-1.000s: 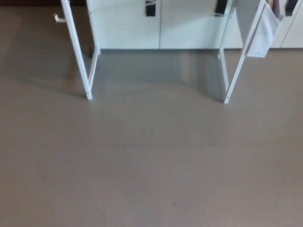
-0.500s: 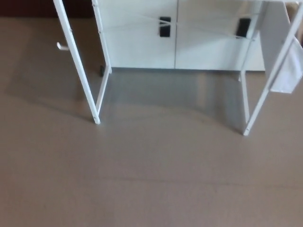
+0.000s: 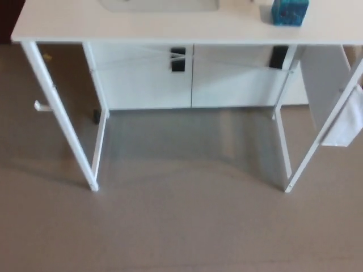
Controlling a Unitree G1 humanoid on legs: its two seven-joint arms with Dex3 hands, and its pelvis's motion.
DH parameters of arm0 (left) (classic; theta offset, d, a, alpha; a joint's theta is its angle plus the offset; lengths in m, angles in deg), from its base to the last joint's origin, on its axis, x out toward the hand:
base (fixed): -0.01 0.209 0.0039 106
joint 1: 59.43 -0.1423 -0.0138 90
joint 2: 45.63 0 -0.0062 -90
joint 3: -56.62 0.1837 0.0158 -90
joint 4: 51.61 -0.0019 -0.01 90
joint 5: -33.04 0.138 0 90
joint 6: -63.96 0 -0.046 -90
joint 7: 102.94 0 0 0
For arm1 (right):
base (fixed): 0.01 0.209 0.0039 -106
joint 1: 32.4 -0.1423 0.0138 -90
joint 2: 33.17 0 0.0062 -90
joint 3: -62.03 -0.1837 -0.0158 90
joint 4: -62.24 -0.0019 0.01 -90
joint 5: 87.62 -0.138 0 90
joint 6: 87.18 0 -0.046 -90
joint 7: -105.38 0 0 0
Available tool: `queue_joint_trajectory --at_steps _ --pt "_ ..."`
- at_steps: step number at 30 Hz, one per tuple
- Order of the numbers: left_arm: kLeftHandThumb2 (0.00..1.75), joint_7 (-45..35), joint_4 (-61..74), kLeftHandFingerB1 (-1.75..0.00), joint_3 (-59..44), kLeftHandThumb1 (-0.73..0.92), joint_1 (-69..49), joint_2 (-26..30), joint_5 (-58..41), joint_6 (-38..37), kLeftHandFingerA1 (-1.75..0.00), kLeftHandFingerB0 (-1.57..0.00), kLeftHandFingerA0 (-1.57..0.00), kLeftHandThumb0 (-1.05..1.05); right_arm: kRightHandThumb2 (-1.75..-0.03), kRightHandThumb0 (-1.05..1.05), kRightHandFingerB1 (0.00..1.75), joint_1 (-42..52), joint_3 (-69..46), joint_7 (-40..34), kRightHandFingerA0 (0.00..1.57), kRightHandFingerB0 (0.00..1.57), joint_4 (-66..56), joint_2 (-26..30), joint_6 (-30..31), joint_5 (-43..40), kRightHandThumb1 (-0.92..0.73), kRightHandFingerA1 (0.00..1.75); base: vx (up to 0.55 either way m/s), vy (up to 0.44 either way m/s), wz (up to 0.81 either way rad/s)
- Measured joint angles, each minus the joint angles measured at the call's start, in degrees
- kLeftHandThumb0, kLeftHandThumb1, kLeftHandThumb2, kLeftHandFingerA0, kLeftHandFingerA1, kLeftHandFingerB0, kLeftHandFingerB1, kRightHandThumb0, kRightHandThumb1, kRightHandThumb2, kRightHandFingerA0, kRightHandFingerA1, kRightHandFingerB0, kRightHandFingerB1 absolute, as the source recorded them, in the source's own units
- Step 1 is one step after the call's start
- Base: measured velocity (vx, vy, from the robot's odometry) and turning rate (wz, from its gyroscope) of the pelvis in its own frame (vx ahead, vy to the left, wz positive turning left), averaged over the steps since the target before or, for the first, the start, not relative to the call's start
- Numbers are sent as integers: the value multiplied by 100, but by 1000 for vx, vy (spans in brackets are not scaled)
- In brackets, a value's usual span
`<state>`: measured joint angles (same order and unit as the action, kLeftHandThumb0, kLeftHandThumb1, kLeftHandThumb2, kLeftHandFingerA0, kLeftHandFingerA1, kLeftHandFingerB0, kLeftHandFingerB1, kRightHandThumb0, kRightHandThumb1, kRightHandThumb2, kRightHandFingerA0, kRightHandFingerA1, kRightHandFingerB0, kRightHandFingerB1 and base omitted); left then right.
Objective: The robot walks towards a desk on which a file tray is kept in the middle and a cube is kept to its right. The robot lifts the cube using its right hand and places it on the file tray.
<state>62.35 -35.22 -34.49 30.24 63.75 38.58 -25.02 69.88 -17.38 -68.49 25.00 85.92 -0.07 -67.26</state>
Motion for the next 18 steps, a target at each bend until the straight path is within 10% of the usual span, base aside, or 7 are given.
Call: queue_joint_trajectory --at_steps 3,4,5,6,7,12,18 --pt "76 9 -11 -68 -2 85 12 -1 6 4 -85 -9 -2 -86 -80 -74 38 27 0 8 27 10 15 1 9 1 -44 52 220 16 9" --pt "115 9 -17 -66 -4 63 10 0 7 6 -69 -17 -8 -92 -80 -74 38 30 1 12 27 10 15 -1 9 1 -44 52 216 -39 4" --pt "74 9 -30 -66 -3 85 2 -1 7 10 -82 -7 -13 -88 -80 -74 38 32 0 14 27 10 14 0 9 1 -44 52 174 -63 11" --pt "114 9 -35 -63 -2 64 0 -1 8 12 -67 -15 -6 -88 -80 -74 38 31 0 14 27 10 14 -1 9 1 -44 52 127 -103 10" --pt "75 9 -52 -66 -2 86 -3 0 9 18 -79 -11 -7 -86 -80 -74 38 21 -1 19 27 10 12 0 11 1 -44 52 172 -146 19" --pt "113 20 -43 -62 -2 62 11 -57 17 25 -66 -13 -6 -85 -80 -74 38 -73 -15 33 27 10 -3 16 19 2 -44 52 298 -178 1" --pt "83 10 -38 -65 -26 83 56 -79 13 34 -77 -10 -9 -81 -80 -74 38 -108 -18 36 27 10 7 26 30 2 -44 52 154 -44 -4"
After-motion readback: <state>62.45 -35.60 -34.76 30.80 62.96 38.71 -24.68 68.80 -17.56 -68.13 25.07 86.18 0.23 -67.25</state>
